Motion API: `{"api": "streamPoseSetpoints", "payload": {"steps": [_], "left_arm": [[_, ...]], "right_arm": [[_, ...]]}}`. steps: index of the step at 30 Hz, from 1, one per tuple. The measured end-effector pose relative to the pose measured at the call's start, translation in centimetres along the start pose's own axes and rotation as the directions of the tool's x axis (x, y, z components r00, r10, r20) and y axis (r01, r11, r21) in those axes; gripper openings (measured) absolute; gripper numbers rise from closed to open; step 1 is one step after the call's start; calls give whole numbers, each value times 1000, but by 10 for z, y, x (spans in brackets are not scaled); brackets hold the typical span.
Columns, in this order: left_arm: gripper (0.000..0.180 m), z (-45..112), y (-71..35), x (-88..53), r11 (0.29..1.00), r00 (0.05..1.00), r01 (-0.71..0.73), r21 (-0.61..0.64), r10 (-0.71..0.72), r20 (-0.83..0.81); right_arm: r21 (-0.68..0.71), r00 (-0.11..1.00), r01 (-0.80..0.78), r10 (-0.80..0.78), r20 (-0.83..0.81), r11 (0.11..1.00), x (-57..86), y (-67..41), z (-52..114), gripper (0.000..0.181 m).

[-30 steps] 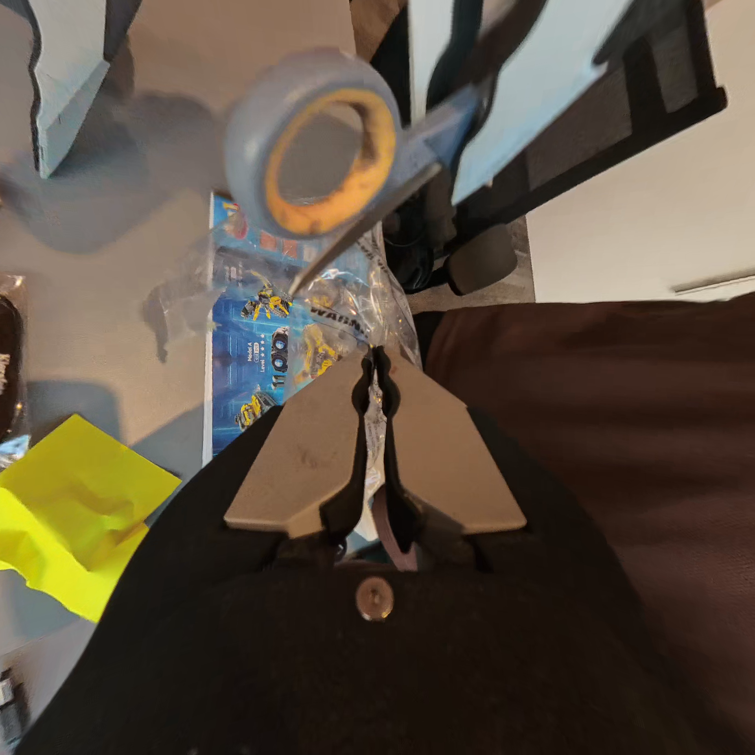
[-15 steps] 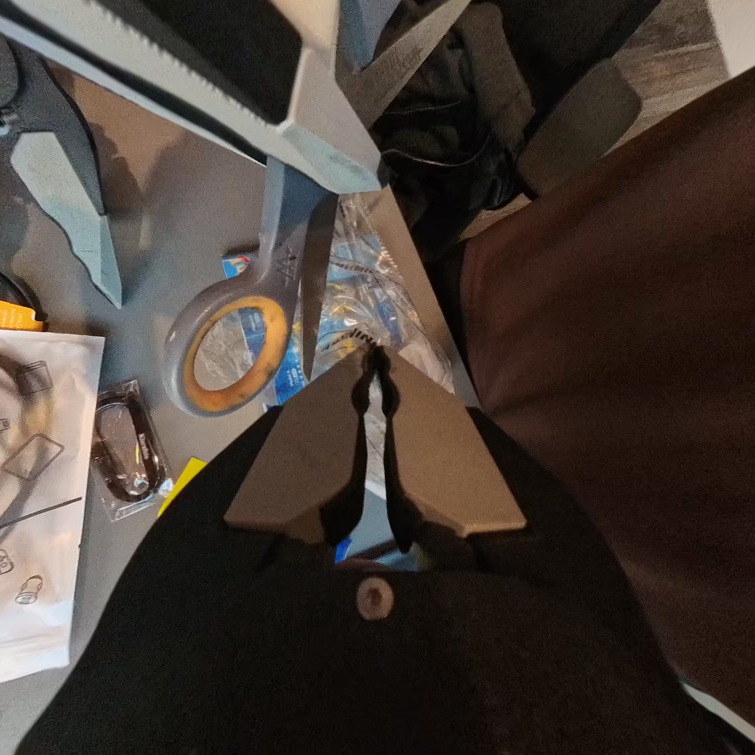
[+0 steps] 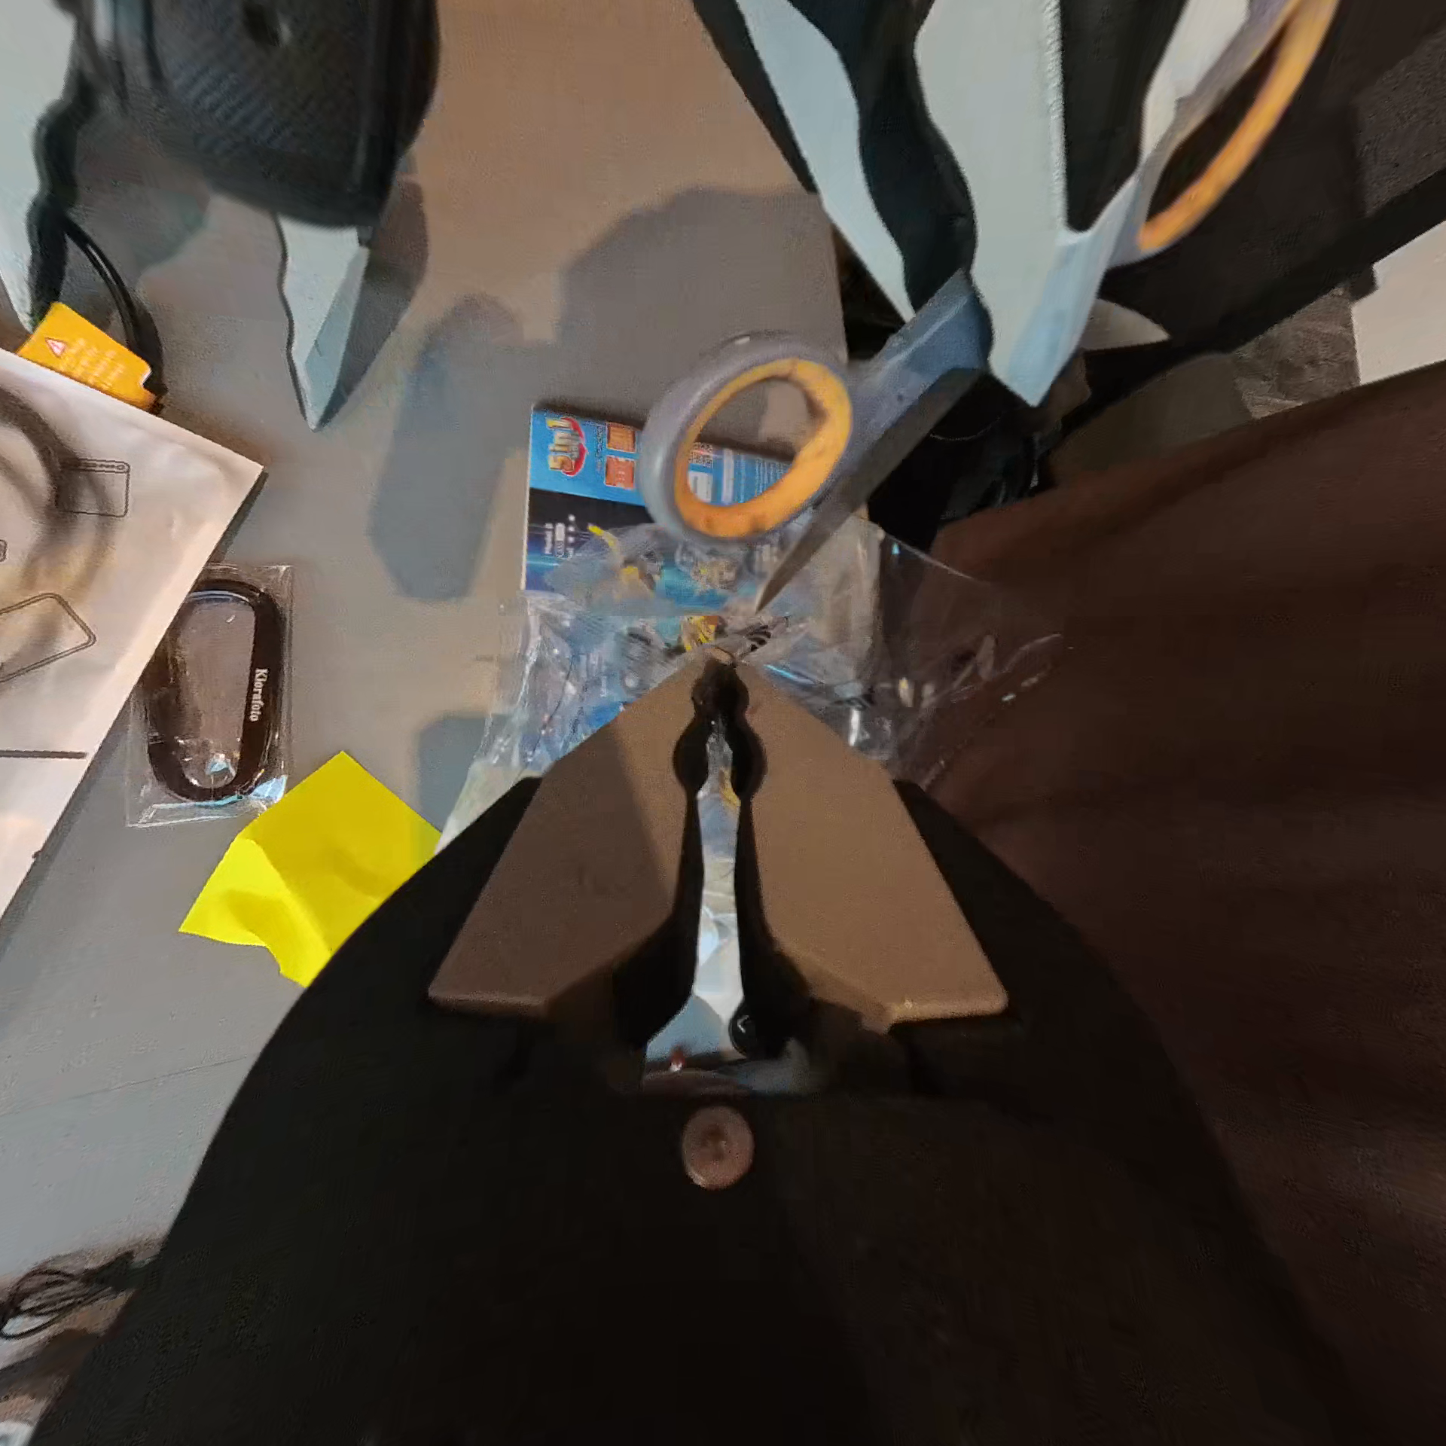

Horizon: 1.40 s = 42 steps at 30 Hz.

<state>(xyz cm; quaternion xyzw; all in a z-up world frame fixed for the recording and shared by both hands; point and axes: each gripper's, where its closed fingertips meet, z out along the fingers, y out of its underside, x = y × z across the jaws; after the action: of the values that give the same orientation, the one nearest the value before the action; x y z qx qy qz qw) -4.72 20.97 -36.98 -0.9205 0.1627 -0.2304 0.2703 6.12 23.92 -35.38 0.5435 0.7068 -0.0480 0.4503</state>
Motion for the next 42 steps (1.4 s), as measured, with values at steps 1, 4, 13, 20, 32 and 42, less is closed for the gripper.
{"api": "streamPoseSetpoints", "payload": {"steps": [1, 4, 13, 20, 32, 42], "left_arm": [[0, 2, 3, -1, 1000, 1000, -2, -10, 2, 12], [0, 6, 7, 6, 1000, 1000, -12, -15, 12, -19], [0, 24, 5, 1, 961, 956, 278, -4, -277, -94], [0, 43, 1, 7, 936, 926, 351, -2, -347, -150], [0, 62, 9, 7, 956, 946, 293, 24, -286, -154], [0, 65, 23, 5, 933, 920, 359, 16, -351, -174]], "right_arm": [[19, 999, -9, 8, 34, 1000, -3, 3, 3, 15], [138, 989, -68, 48, 142, 988, -6, 6, -3, 15], [229, 982, -131, 95, 163, 965, -23, 27, -17, 15], [108, 974, -225, 221, 44, 968, 16, 5, 18, 15], [54, 959, -259, 250, 134, 964, 19, -22, 36, 15], [132, 959, -236, 208, 194, 963, 21, -39, 46, 14]]}}
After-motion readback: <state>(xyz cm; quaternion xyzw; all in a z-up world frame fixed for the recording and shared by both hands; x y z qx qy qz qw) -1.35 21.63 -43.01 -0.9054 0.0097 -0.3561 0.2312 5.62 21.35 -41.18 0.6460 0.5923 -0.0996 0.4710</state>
